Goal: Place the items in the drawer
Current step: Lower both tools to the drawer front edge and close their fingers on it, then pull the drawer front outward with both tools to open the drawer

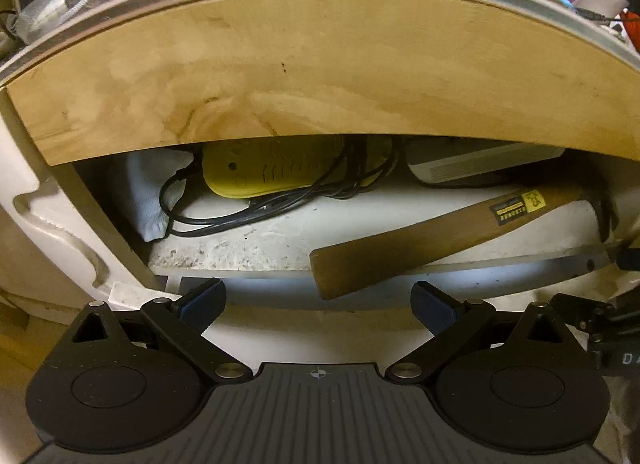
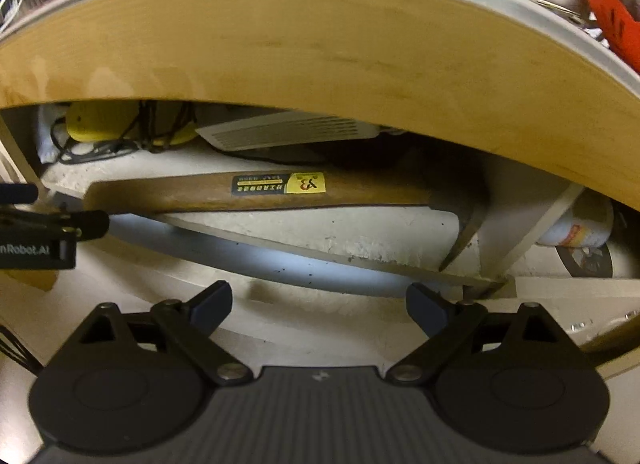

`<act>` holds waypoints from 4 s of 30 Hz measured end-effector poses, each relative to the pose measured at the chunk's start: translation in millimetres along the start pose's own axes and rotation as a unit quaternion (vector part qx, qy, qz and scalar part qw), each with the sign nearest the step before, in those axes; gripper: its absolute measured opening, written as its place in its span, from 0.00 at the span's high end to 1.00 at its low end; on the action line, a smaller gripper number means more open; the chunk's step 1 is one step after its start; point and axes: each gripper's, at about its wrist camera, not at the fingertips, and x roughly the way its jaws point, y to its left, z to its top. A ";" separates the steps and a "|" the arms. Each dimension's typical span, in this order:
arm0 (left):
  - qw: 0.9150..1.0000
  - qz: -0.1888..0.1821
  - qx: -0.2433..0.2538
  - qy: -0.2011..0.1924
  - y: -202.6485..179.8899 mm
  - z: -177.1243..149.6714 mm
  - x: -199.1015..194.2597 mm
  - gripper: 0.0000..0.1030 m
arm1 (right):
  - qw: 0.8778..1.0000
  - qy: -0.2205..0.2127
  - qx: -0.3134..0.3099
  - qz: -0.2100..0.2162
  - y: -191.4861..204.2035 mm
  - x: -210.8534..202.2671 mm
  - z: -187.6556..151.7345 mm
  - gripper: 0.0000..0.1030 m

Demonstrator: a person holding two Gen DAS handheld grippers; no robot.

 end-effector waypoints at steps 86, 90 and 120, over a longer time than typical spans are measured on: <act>0.855 0.001 0.491 0.167 -42.1 -128.6 -25.8 0.64 | 0.836 0.176 -0.519 0.021 75.0 -32.2 -109.6 0.63; 0.855 0.006 0.492 0.165 -50.3 -132.0 -36.8 0.64 | 0.837 0.174 -0.518 0.017 76.1 -32.2 -110.6 0.63; 0.893 0.001 0.431 0.129 -65.5 -112.8 -63.0 0.18 | 0.889 0.149 -0.431 0.033 75.7 -52.5 -93.2 0.01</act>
